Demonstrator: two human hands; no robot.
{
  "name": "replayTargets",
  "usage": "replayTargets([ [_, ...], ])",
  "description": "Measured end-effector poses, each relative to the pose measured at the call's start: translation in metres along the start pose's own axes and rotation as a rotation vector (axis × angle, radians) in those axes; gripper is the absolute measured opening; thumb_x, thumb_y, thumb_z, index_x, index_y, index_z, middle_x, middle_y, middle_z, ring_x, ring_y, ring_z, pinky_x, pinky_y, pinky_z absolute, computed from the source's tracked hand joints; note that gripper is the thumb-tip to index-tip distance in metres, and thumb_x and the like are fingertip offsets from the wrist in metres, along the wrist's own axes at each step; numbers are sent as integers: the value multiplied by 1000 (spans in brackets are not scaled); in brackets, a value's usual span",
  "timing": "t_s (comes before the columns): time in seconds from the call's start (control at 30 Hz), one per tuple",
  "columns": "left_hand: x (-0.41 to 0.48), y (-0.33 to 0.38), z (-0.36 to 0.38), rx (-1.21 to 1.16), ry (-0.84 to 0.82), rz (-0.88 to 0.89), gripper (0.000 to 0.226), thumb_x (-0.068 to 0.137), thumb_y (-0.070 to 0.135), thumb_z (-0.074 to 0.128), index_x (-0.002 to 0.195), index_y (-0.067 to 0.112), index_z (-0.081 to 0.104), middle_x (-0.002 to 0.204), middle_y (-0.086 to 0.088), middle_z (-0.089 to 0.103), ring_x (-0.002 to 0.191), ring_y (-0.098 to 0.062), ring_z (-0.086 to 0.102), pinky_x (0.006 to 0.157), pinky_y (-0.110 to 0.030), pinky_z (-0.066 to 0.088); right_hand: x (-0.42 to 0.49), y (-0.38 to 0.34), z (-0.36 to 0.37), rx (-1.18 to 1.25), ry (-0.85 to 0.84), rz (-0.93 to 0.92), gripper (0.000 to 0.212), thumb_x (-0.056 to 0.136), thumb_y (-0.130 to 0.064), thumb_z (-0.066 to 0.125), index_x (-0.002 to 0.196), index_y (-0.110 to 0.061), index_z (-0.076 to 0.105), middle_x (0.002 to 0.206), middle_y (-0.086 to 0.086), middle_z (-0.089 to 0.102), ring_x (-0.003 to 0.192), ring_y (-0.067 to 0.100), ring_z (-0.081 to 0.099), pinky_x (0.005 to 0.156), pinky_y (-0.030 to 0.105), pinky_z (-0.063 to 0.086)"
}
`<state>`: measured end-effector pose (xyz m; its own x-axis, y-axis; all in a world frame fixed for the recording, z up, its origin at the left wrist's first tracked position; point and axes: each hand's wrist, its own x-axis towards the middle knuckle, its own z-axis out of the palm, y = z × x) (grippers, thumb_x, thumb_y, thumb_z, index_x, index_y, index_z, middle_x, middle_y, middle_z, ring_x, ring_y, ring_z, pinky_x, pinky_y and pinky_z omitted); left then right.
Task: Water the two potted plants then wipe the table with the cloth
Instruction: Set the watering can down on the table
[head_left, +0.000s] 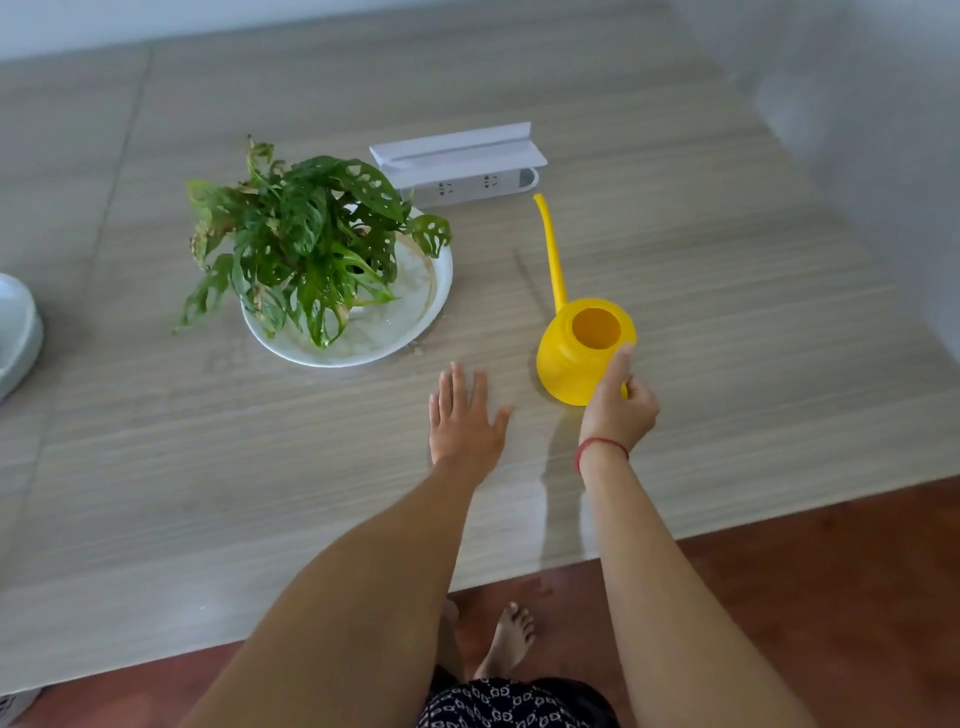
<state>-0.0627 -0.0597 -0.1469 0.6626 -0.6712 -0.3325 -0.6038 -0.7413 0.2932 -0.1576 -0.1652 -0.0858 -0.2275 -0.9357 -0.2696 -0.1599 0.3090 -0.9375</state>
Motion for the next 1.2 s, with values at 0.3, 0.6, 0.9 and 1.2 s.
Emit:
replayTargets([
  [0.3, -5, -15, -23, -115, 45, 10, 60, 103, 43, 24, 154, 13, 15, 162, -9, 4, 150, -20, -4, 120, -35, 0, -16, -12, 4, -223, 170, -400, 61, 90, -54, 38, 113, 0, 58, 117, 19, 61, 116, 36, 53, 100, 48, 39],
  [0.6, -54, -118, -81, -182, 207, -240, 54, 104, 37, 27, 151, 10, 26, 161, -12, 12, 150, -22, 0, 121, -36, 3, -129, -11, 83, -233, -368, -826, 28, 92, -24, 48, 103, -4, 65, 112, 14, 67, 107, 32, 61, 103, 41, 34],
  [0.9, -147, -313, -154, -233, 359, -637, 56, 101, 40, 31, 149, 11, 30, 160, -16, 12, 150, -26, 0, 121, -41, 5, -336, 28, 151, -374, -1041, -837, 28, 94, -18, 53, 114, 1, 62, 116, 17, 63, 114, 32, 56, 99, 40, 43],
  [1.2, -197, -494, -189, -304, 254, -801, 59, 99, 42, 42, 148, 10, 32, 157, -20, 20, 147, -32, 14, 119, -47, 19, -503, 88, 208, -757, -1322, -539, 39, 94, -25, 51, 127, -6, 51, 131, 16, 53, 124, 31, 48, 103, 33, 37],
])
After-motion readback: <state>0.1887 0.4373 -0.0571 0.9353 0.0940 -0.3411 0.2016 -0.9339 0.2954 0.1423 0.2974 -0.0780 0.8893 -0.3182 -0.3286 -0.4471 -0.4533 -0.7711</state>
